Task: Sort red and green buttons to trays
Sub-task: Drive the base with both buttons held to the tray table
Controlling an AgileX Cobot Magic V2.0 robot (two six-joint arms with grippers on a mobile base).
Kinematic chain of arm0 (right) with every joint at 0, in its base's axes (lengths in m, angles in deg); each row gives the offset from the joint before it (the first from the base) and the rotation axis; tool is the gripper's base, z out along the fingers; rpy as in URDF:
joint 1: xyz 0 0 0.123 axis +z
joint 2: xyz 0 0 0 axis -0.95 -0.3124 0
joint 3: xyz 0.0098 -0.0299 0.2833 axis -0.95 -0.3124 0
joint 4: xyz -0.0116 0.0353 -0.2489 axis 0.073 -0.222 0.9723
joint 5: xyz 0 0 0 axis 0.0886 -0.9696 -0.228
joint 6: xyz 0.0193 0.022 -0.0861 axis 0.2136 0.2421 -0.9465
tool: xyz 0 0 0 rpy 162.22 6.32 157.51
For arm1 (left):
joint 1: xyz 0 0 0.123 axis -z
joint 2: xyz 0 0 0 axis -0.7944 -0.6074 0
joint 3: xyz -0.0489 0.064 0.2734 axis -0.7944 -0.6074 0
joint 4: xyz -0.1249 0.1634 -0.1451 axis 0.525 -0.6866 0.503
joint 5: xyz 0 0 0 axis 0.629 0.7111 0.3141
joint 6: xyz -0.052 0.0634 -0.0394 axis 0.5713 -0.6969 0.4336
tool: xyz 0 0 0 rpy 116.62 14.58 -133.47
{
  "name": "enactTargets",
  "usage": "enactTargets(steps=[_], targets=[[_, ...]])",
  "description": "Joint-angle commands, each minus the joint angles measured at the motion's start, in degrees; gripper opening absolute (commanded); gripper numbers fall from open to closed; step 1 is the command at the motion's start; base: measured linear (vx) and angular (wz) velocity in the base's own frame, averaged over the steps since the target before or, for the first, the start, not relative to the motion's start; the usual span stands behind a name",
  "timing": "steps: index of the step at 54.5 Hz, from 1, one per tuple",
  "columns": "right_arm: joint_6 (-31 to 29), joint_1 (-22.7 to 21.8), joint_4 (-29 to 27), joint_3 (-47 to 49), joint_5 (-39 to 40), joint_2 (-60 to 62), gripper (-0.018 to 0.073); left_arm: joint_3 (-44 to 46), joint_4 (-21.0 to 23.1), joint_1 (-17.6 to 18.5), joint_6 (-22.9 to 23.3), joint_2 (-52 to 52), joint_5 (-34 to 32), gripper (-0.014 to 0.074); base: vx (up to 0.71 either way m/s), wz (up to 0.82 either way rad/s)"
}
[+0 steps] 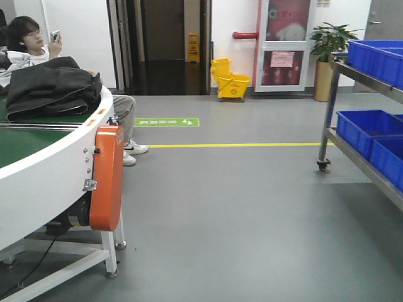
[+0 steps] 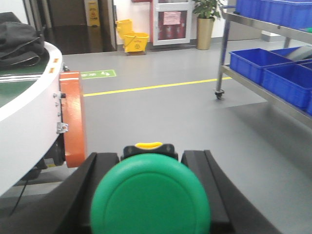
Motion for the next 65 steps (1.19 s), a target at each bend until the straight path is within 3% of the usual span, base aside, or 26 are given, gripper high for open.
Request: enactTargets(steps=[1,65], targets=[[0.0,-0.2,-1.0,1.9,4.8,-0.2,-0.0009,1.6,1.4,0.4,0.3,-0.2,-4.3,0.0003,0.31,0.15],[0.0,-0.2,-1.0,1.9,4.8,-0.5,-0.0009,1.6,1.4,0.4,0.3,-0.2,-4.1,0.0003,0.44,0.01]])
